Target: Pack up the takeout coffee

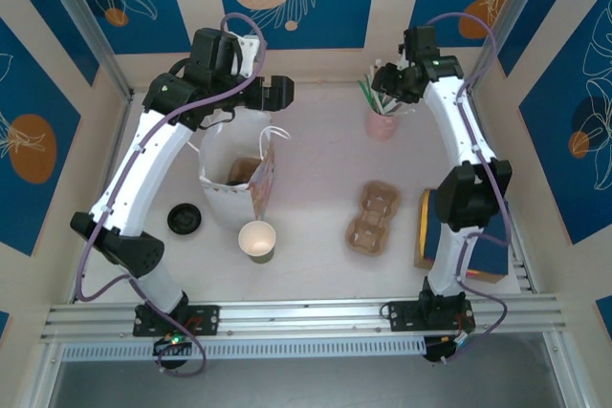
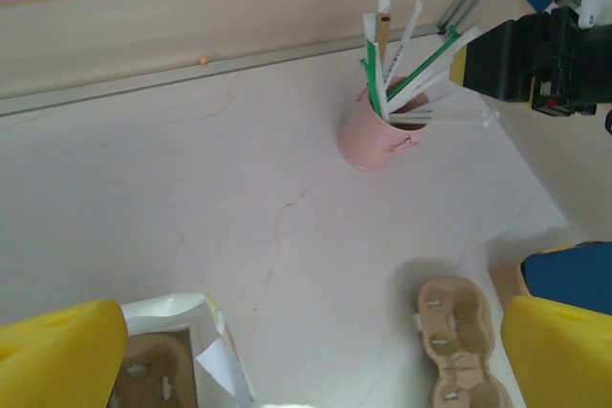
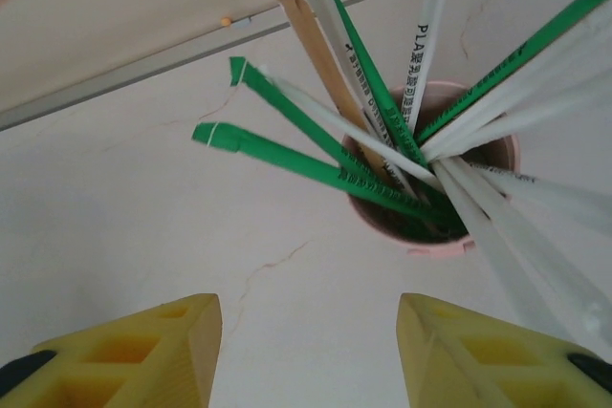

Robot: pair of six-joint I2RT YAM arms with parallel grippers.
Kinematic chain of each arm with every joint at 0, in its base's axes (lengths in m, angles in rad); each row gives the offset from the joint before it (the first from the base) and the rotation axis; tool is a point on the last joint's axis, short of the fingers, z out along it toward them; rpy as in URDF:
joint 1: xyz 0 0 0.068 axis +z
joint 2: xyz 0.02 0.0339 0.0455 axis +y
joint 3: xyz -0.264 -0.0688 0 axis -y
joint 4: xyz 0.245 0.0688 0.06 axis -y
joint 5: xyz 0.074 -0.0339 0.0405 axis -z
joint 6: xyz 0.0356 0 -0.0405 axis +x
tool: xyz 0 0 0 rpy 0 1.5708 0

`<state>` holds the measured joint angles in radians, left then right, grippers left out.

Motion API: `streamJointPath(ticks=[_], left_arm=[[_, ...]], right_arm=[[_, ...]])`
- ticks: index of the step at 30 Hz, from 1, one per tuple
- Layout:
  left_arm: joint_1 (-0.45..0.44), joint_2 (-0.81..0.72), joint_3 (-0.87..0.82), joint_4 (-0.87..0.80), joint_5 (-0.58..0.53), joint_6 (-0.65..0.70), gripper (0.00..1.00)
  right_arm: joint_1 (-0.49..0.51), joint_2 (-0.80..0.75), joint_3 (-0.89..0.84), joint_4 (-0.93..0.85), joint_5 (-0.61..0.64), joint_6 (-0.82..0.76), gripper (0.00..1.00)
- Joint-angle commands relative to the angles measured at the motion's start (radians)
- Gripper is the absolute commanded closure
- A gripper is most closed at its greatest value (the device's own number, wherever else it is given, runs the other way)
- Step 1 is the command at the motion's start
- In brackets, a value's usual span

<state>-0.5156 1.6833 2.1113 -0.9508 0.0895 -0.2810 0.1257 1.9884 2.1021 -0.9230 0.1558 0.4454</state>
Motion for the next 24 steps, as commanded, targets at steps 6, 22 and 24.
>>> streamJointPath(ticks=[6,22,24], left_arm=[[-0.005,-0.018,0.03,-0.027,-0.058,0.046,0.0],[-0.003,-0.005,0.035,-0.028,-0.063,0.049,0.0],[-0.003,-0.006,0.036,-0.027,-0.063,0.048,0.0]], right_arm=[[-0.021,0.016,0.056,-0.126,0.109,0.024,0.53],[-0.123,0.017,0.028,-0.126,0.07,0.001,0.56],[-0.126,0.028,0.034,-0.119,0.068,-0.008,0.57]])
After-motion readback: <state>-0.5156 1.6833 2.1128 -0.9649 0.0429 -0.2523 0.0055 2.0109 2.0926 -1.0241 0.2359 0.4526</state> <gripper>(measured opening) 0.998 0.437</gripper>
